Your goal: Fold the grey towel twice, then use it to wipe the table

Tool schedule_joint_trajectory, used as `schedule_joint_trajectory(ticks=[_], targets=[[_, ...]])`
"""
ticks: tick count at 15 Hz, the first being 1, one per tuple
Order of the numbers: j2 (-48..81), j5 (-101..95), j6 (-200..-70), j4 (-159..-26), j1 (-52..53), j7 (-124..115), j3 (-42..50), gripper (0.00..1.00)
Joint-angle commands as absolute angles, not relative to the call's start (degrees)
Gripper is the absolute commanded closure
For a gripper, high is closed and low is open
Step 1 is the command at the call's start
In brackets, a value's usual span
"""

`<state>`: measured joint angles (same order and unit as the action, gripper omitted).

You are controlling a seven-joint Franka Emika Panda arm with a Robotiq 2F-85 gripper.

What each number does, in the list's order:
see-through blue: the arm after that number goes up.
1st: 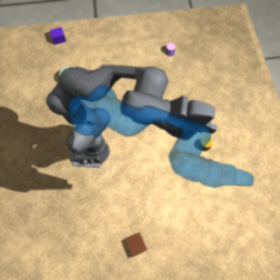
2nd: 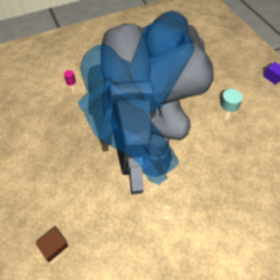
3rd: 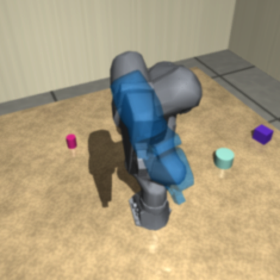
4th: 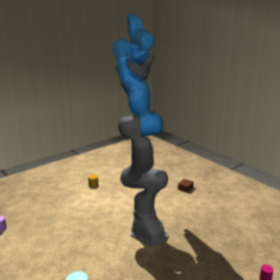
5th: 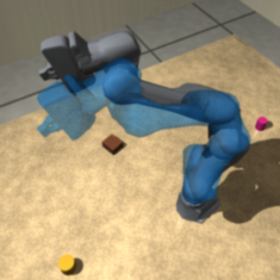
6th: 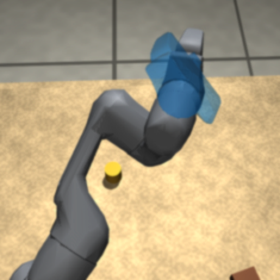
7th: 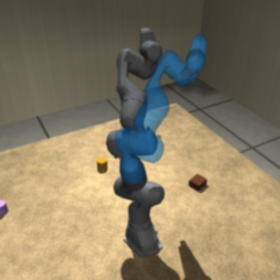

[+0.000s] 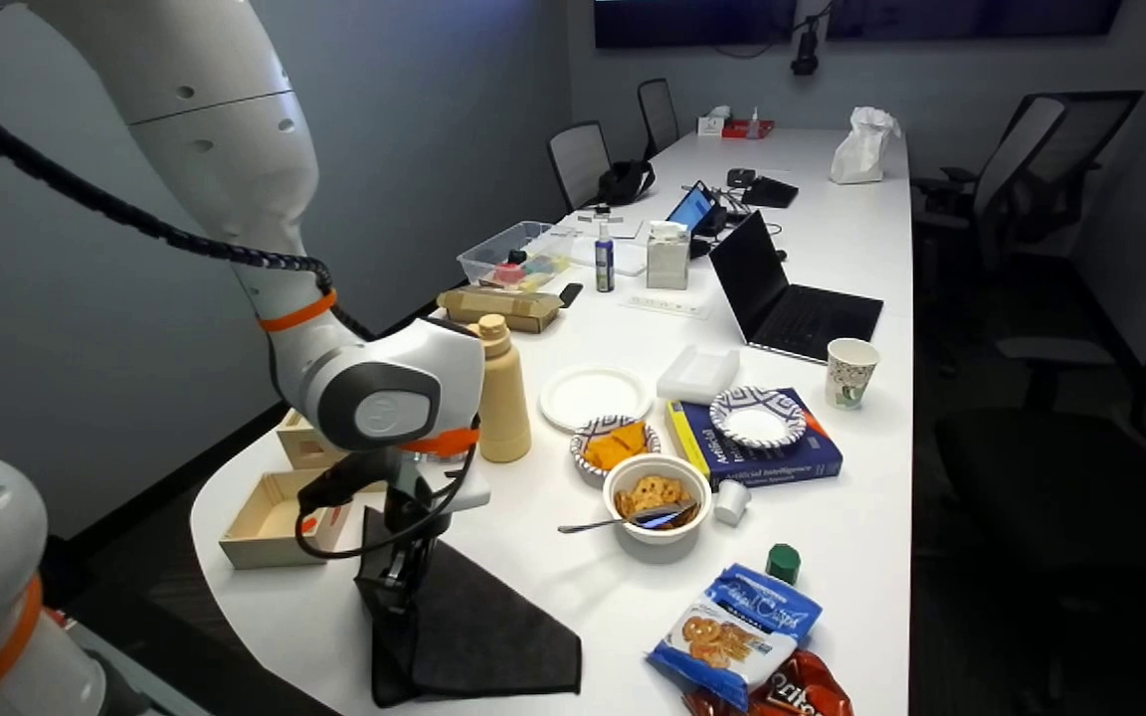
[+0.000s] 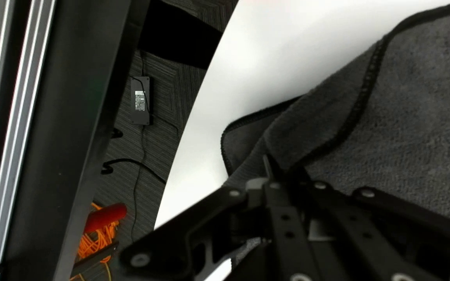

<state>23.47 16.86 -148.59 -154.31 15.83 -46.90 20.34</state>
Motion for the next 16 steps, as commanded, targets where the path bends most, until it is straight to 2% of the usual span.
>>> schedule_joint_trajectory(ticks=[1, 2, 3, 5, 13, 16], targets=[[26.0, 14.9, -148.5, -151.2, 10.3, -48.8, 15.5, 0.98], [26.5, 15.2, -148.9, -150.7, 9.4, -48.8, 14.5, 0.98], [27.4, 15.2, -148.5, -149.8, 8.4, -48.5, 13.8, 0.68], [28.1, 15.1, -148.6, -149.0, 7.1, -47.9, 12.9, 0.6], [24.4, 13.8, -150.3, -150.9, 3.5, -47.4, 16.1, 0.0], [23.7, 16.8, -151.0, -149.6, -2.2, -44.5, 15.3, 0.0]])
